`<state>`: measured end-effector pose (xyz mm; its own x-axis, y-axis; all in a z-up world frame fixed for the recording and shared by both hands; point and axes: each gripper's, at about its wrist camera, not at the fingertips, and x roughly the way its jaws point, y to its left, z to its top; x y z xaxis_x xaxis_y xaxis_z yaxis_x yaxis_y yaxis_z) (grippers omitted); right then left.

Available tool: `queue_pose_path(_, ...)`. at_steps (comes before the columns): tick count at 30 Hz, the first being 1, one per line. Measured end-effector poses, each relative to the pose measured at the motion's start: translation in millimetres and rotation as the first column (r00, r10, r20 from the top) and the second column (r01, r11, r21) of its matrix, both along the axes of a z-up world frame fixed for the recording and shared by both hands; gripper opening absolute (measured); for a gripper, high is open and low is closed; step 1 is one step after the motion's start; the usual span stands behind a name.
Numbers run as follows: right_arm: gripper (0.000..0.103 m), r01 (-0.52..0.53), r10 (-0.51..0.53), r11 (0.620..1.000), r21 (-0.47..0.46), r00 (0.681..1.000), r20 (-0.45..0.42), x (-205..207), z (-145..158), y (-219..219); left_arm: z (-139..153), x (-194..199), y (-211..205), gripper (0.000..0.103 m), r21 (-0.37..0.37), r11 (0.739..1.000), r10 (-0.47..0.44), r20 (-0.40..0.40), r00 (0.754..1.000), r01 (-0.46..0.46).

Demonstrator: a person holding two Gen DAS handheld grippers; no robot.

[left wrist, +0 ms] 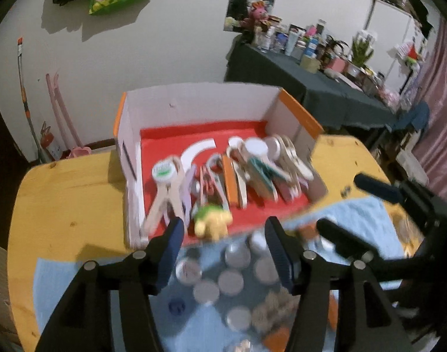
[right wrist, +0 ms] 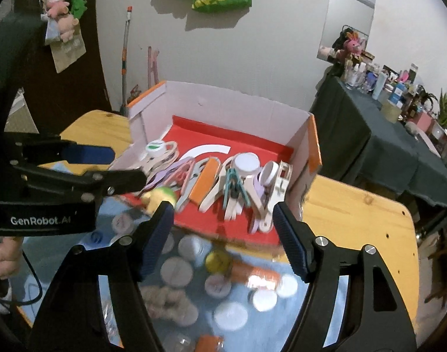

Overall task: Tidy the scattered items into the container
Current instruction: 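Withdraw both grippers from the box back over the towel, then close left gripper on clear coin box while right gripper grasps orange packet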

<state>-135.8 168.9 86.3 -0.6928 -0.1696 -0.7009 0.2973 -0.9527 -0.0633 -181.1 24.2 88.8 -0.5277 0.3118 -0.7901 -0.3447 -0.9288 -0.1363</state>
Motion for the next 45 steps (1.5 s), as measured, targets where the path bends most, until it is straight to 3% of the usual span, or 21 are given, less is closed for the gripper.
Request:
queue_pose_path(10, 0.072, -0.002, 0.002, 1.0, -0.006, 0.998, 0.061, 72, -32, 14, -53, 79, -4, 0.062, -0.087, 0.991, -0.095, 0.057, 0.994, 0.099)
queue_pose_path(18, 0.072, 0.03, -0.025, 0.999, -0.031, 0.989, 0.143, 97, -76, 26, -94, 98, -10, 0.062, -0.071, 0.993, -0.082, 0.143, 0.986, 0.093)
queue_pose_path(29, 0.072, 0.052, -0.042, 0.997, -0.052, 0.983, 0.179, 108, -92, 40, -96, 106, -15, 0.062, 0.006, 0.996, -0.091, 0.194, 0.977, 0.091)
queue_pose_path(41, 0.072, 0.048, -0.041, 0.998, -0.032, 0.98, 0.194, 108, -103, 39, -101, 108, -4, 0.06, -0.032, 0.994, -0.095, 0.19, 0.977, 0.102)
queue_pose_path(45, 0.072, 0.045, -0.038, 0.998, -0.034, 0.98, 0.195, 106, -108, 41, -101, 111, -2, 0.053, -0.056, 0.993, -0.091, 0.17, 0.981, 0.102)
